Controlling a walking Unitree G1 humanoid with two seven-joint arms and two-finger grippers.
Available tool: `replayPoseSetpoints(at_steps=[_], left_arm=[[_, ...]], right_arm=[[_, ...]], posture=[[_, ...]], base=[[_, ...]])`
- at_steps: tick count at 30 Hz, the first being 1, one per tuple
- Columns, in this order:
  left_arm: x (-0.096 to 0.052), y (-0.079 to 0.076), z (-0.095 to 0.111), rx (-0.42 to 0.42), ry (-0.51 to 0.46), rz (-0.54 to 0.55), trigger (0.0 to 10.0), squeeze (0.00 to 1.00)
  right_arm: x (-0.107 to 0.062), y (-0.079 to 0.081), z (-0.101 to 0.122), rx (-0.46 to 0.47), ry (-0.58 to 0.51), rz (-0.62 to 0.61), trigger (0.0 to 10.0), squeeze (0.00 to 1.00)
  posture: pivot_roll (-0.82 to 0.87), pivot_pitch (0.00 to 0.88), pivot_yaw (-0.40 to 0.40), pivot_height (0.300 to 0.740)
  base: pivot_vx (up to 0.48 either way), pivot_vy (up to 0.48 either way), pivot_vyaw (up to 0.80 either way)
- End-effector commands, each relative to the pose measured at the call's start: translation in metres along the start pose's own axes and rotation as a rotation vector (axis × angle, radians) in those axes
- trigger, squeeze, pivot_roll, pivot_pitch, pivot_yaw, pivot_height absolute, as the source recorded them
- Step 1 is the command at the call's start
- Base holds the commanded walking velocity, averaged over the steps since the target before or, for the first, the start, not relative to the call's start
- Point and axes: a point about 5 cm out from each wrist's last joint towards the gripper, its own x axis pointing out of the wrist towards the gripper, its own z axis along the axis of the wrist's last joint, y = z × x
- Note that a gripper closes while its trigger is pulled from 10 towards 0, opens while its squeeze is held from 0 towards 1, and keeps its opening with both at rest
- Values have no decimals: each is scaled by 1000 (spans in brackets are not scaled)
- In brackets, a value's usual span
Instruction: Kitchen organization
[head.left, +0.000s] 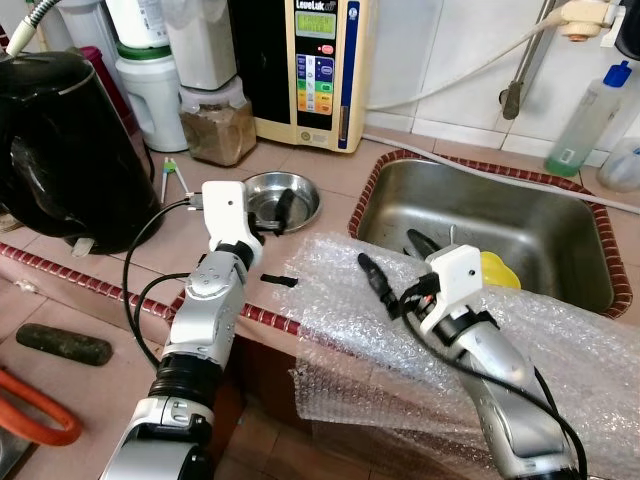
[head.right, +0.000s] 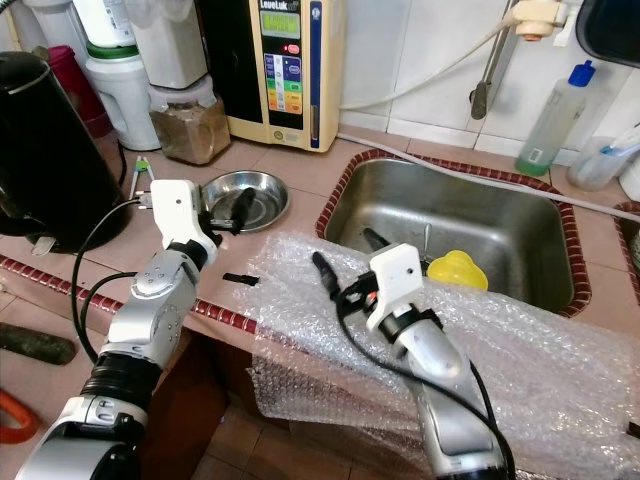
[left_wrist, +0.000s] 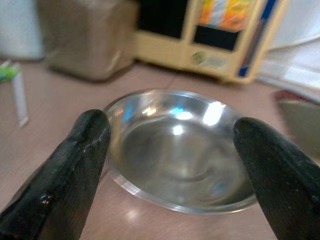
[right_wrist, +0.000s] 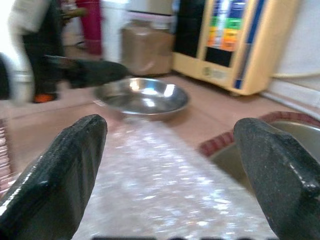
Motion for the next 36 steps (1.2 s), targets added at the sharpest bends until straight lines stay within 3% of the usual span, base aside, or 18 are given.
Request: replayPoseSetpoints(at_steps=[1, 3, 4, 5, 6, 7, 8, 9, 17, 18, 19, 20, 21, 22, 23, 24, 31, 36], left_arm=[[4, 2, 3, -22, 9, 32, 10000, 1000], [6, 2, 1, -59, 31, 49, 10000, 1000], [8, 2, 0, -77, 43, 59, 10000, 655], [9, 2, 0, -89, 52, 66, 10000, 655], [12, 1, -2, -105, 69, 78, 10000, 90], [13, 1, -2, -117, 78, 83, 10000, 0], [14, 0, -2, -125, 84, 87, 10000, 0], [16, 0, -2, -137, 93, 95, 10000, 0], [24, -2, -5, -220, 207, 139, 10000, 0], [25, 0, -4, -225, 212, 150, 8588, 0], [26, 0, -3, -224, 211, 153, 8588, 0], [26, 1, -3, -227, 212, 161, 4157, 0], [26, 3, -3, -228, 215, 166, 3686, 0], [26, 5, -4, -232, 224, 177, 1569, 0], [26, 6, -5, -234, 231, 186, 1569, 0], [25, 8, -7, -250, 250, 195, 0, 0], [24, 19, -8, -305, 277, 222, 0, 0], [22, 24, -14, -279, 308, 229, 0, 0]], right_arm=[[-1, 8, 4, -7, 6, 54, 10000, 1000], [-2, 13, 5, -16, 11, 70, 10000, 1000], [-3, 16, 6, -1, 13, 72, 10000, 1000], [-4, 18, 6, 11, 14, 73, 10000, 1000], [-5, 21, 7, 23, 19, 73, 10000, 663], [-5, 22, 7, 26, 21, 75, 10000, 290], [-5, 24, 8, 30, 25, 77, 10000, 290], [-6, 26, 8, 34, 28, 79, 10000, 0], [-9, 29, 8, 42, 42, 70, 10000, 0], [-11, 29, 9, 43, 48, 64, 10000, 0], [-11, 29, 9, 43, 49, 62, 10000, 0], [-11, 29, 9, 44, 52, 61, 10000, 0], [-12, 29, 9, 45, 53, 60, 10000, 0], [-12, 29, 9, 45, 56, 61, 10000, 0], [-12, 29, 9, 45, 57, 61, 10000, 0], [-12, 29, 9, 45, 59, 63, 10000, 0], [-11, 28, 7, 43, 69, 68, 10000, 0], [-10, 27, 6, 42, 73, 71, 10000, 0]], posture=[[-56, 40, 57, 740], [-60, 41, 58, 740], [-62, 40, 60, 740], [-64, 39, 61, 740], [-68, 39, 64, 740], [-71, 38, 68, 740], [-73, 39, 69, 740], [-78, 39, 72, 740], [-92, 41, 85, 740], [-95, 44, 88, 740], [-95, 44, 88, 740], [-95, 44, 88, 740], [-94, 45, 86, 740], [-94, 45, 86, 740], [-94, 45, 86, 740], [-90, 46, 83, 740], [-80, 46, 76, 740], [-72, 47, 71, 740]], base=[[0, 0, 0], [0, 0, 0], [0, 0, 0], [0, 0, 0], [0, 0, 0], [0, 0, 0], [0, 0, 0], [0, 0, 0], [0, 0, 0], [0, 0, 0], [0, 0, 0], [0, 0, 0], [0, 0, 0], [0, 0, 0], [0, 0, 0], [0, 0, 0], [0, 0, 0], [0, 0, 0]])
